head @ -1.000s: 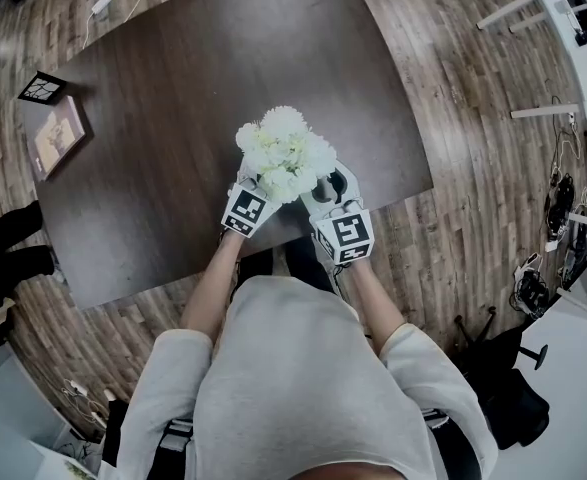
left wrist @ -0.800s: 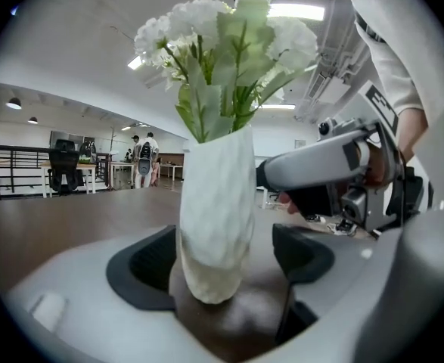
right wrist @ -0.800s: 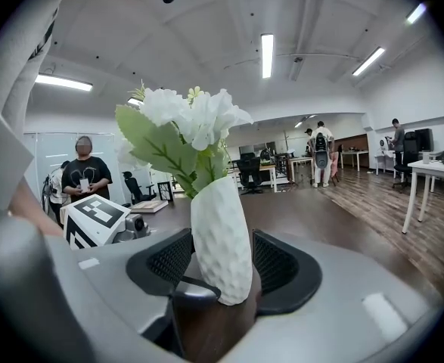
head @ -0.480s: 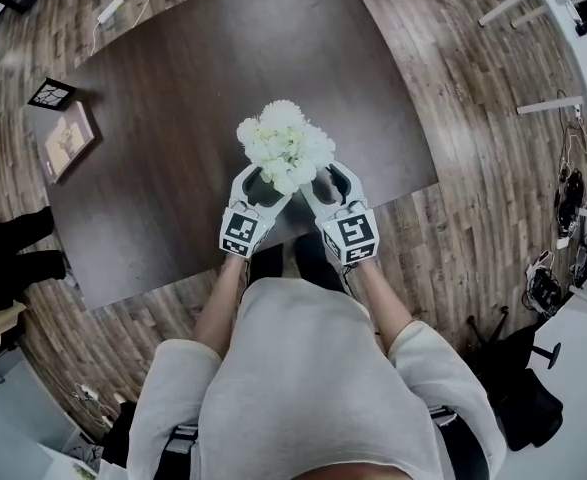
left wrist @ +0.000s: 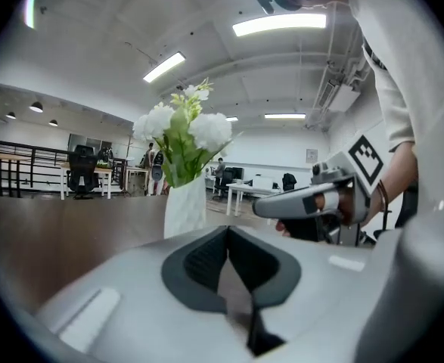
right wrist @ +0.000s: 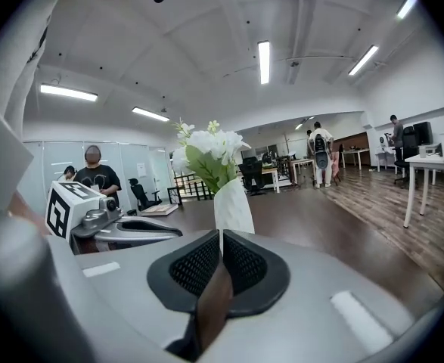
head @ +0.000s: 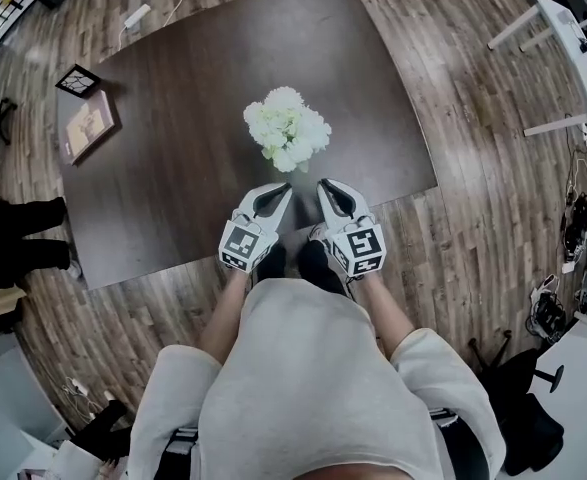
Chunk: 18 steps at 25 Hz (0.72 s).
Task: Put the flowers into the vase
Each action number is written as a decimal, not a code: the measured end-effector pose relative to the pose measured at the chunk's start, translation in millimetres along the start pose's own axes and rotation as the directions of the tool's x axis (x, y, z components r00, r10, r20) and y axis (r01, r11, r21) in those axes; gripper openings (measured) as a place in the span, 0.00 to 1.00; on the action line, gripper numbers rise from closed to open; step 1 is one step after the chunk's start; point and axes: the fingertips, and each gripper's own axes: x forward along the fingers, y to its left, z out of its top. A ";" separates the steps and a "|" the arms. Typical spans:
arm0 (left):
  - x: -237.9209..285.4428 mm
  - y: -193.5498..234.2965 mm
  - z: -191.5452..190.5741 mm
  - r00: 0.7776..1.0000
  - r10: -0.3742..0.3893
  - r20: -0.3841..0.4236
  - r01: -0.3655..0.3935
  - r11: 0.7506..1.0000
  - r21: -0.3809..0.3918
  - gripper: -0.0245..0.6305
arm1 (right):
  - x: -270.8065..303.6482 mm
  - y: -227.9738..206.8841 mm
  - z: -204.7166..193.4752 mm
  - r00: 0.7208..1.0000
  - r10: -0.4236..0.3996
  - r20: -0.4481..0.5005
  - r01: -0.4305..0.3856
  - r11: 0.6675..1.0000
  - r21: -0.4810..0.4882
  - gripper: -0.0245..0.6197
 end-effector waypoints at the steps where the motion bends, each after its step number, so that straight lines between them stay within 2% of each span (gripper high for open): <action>1: -4.9 -6.2 1.9 1.000 -0.005 0.002 0.005 1.000 0.002 0.05 | -6.8 3.2 -1.4 1.000 -0.001 0.002 0.001 1.000 0.001 0.05; 6: -34.1 -35.0 16.1 1.000 -0.022 0.016 0.022 1.000 -0.008 0.05 | -45.6 22.8 -4.9 0.999 -0.004 0.032 0.002 0.999 0.050 0.04; 10: -66.7 -47.3 26.7 0.998 -0.047 0.038 0.046 0.999 0.029 0.05 | -67.4 52.3 0.2 0.998 -0.027 0.055 0.025 0.999 0.031 0.03; 14: -114.0 -67.6 26.9 0.996 -0.074 0.053 0.072 0.996 0.044 0.05 | -98.9 93.2 6.3 0.992 -0.088 0.095 0.087 0.996 0.013 0.03; 18: -166.8 -90.3 23.8 0.994 -0.091 0.063 0.089 0.995 0.034 0.05 | -130.7 137.9 -9.7 0.983 -0.156 0.095 0.151 0.987 0.061 0.03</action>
